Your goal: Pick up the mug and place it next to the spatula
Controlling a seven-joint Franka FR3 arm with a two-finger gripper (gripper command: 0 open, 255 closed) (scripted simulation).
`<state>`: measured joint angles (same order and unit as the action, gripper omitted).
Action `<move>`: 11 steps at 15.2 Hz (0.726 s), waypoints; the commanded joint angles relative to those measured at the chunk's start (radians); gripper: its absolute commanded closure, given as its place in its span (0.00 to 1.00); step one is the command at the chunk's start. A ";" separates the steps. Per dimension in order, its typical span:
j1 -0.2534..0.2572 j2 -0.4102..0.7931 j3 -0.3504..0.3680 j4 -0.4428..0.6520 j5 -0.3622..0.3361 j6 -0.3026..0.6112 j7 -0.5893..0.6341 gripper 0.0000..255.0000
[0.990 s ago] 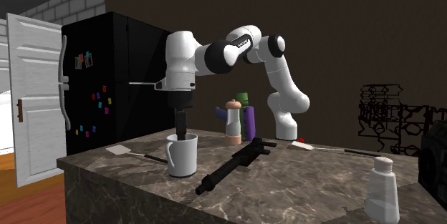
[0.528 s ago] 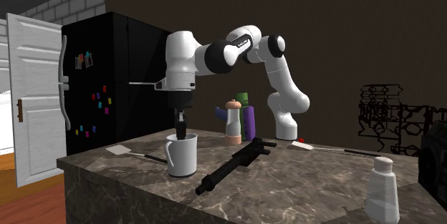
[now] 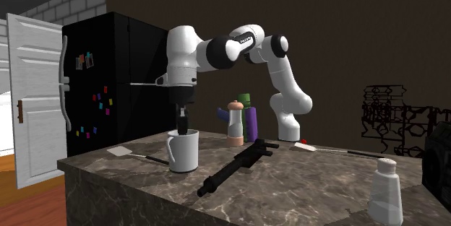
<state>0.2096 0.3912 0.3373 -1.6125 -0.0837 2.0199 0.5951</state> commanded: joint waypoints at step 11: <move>0.002 -0.031 0.007 0.118 0.012 -0.147 -0.003 1.00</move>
<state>0.2134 0.3664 0.3439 -1.4999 -0.0739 1.8841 0.5944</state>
